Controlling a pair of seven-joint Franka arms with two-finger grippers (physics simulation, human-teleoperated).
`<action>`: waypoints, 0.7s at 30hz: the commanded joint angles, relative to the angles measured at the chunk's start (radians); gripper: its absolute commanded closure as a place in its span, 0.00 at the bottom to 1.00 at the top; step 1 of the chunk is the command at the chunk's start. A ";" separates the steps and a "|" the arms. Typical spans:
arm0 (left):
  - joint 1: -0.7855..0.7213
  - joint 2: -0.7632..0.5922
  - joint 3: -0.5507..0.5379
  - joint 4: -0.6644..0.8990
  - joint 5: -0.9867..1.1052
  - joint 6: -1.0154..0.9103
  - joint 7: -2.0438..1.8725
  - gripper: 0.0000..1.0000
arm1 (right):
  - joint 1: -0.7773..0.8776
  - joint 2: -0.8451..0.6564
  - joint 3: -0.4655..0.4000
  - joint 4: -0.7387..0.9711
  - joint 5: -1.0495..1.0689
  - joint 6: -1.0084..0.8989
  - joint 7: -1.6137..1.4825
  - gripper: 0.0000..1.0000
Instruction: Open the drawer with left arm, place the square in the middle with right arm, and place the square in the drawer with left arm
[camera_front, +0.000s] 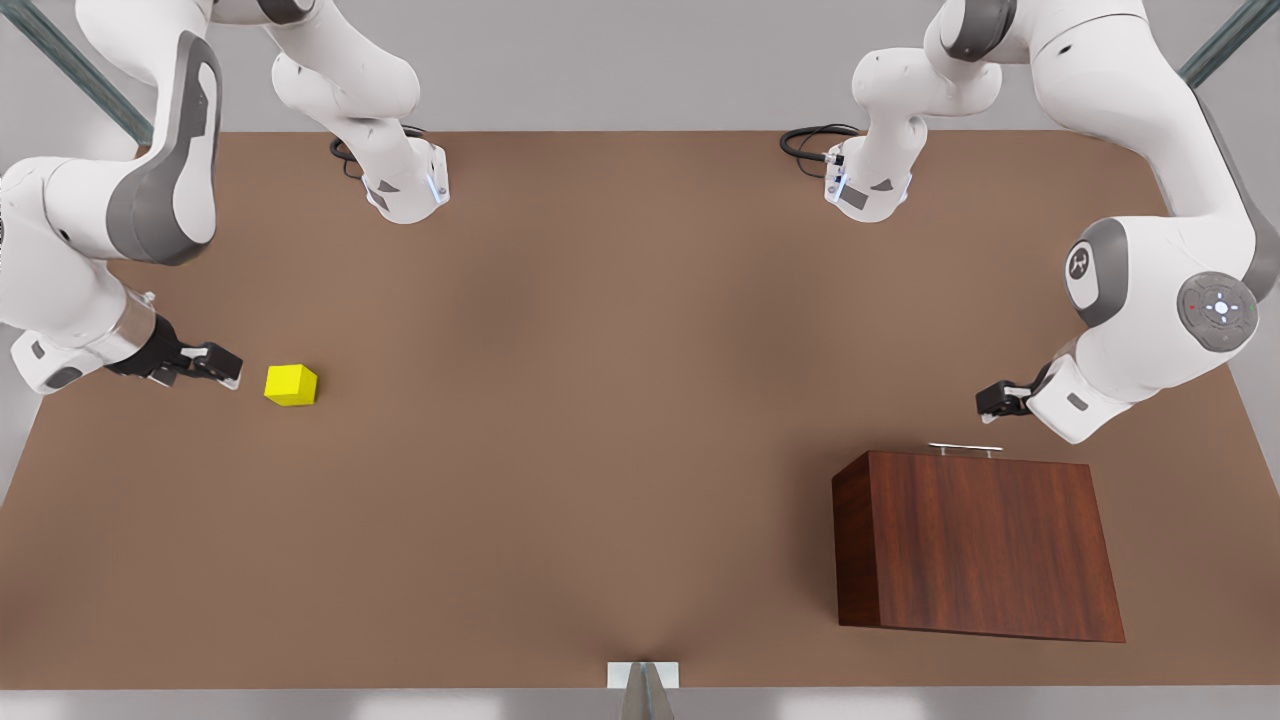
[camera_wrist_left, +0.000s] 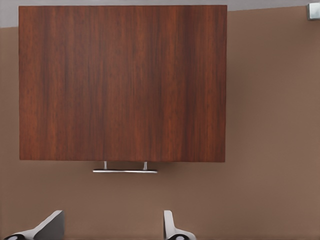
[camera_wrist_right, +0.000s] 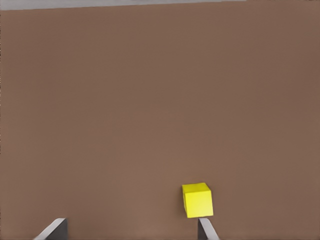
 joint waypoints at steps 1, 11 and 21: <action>0.002 0.000 0.000 0.000 -0.002 -0.001 -0.003 0.00 | 0.000 -0.002 0.000 -0.002 0.000 -0.001 0.000 0.00; 0.012 -0.163 0.017 -0.367 -0.138 0.346 -0.903 0.00 | -0.005 -0.042 -0.088 -0.299 0.003 0.248 0.002 0.00; 0.011 -0.273 0.038 -0.773 -0.309 0.791 -1.164 0.00 | -0.025 0.093 -0.174 -0.463 0.014 0.519 -0.096 0.00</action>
